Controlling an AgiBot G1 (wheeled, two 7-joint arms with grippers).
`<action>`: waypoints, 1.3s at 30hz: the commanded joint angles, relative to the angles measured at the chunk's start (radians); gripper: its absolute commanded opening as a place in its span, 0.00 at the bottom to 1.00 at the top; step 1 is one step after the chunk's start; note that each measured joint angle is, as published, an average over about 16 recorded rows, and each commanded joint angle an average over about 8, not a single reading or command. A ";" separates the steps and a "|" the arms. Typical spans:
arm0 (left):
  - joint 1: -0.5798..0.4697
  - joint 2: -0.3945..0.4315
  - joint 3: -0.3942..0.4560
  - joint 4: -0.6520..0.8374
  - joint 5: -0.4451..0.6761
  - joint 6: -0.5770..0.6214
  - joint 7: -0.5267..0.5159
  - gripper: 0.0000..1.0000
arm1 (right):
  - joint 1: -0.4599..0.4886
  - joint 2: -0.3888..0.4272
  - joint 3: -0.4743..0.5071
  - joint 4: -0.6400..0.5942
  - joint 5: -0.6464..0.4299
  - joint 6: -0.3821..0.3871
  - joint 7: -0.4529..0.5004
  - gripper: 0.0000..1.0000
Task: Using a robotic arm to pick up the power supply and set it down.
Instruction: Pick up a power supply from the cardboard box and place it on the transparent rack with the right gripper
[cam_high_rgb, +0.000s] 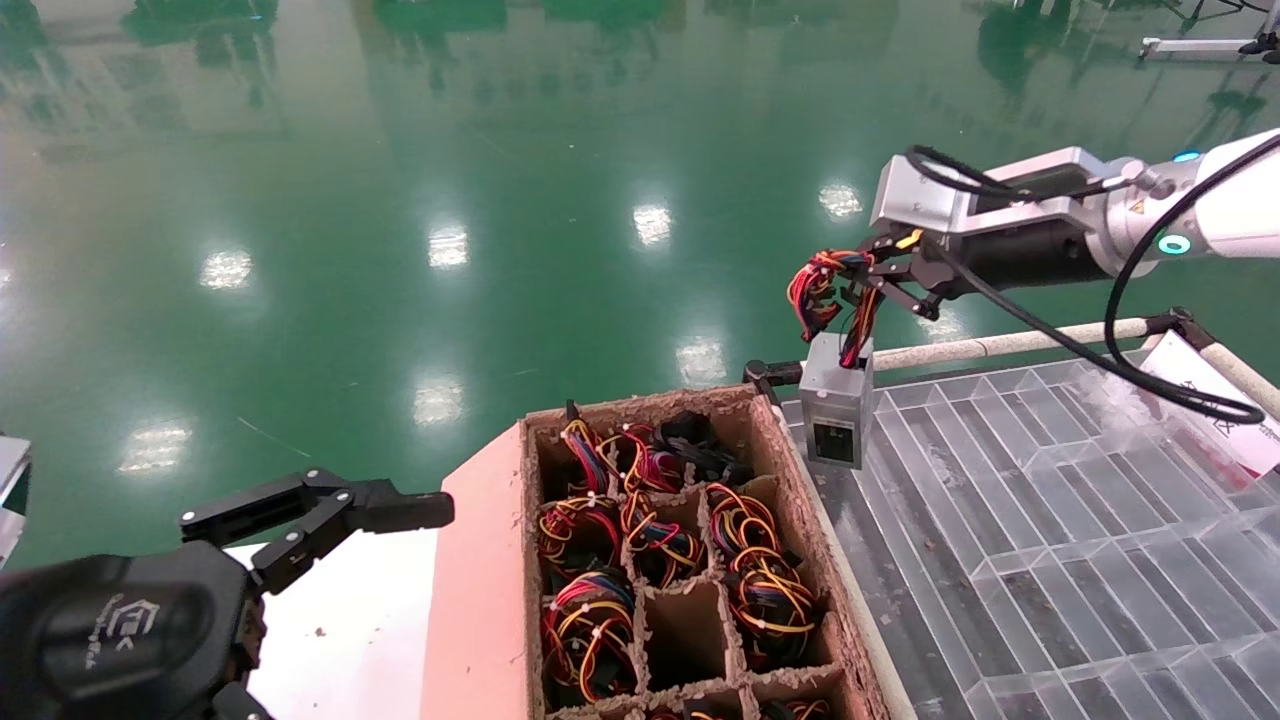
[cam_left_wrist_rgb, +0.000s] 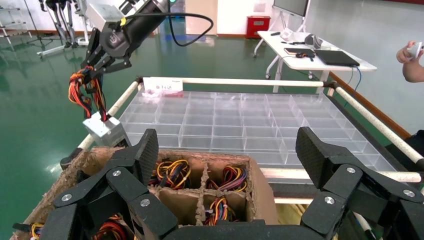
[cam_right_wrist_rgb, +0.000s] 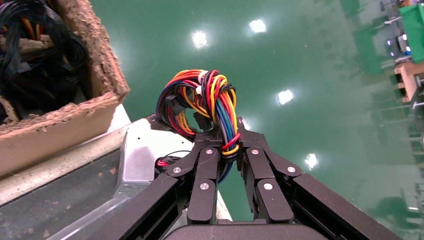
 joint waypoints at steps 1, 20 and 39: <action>0.000 0.000 0.000 0.000 0.000 0.000 0.000 1.00 | -0.005 -0.005 0.001 -0.001 0.002 0.002 -0.003 0.00; 0.000 0.000 0.000 0.000 0.000 0.000 0.000 1.00 | -0.054 -0.012 0.023 0.022 0.035 -0.054 -0.148 0.00; 0.000 0.000 0.000 0.000 0.000 0.000 0.000 1.00 | -0.168 0.044 0.090 -0.013 0.131 0.128 -0.241 0.00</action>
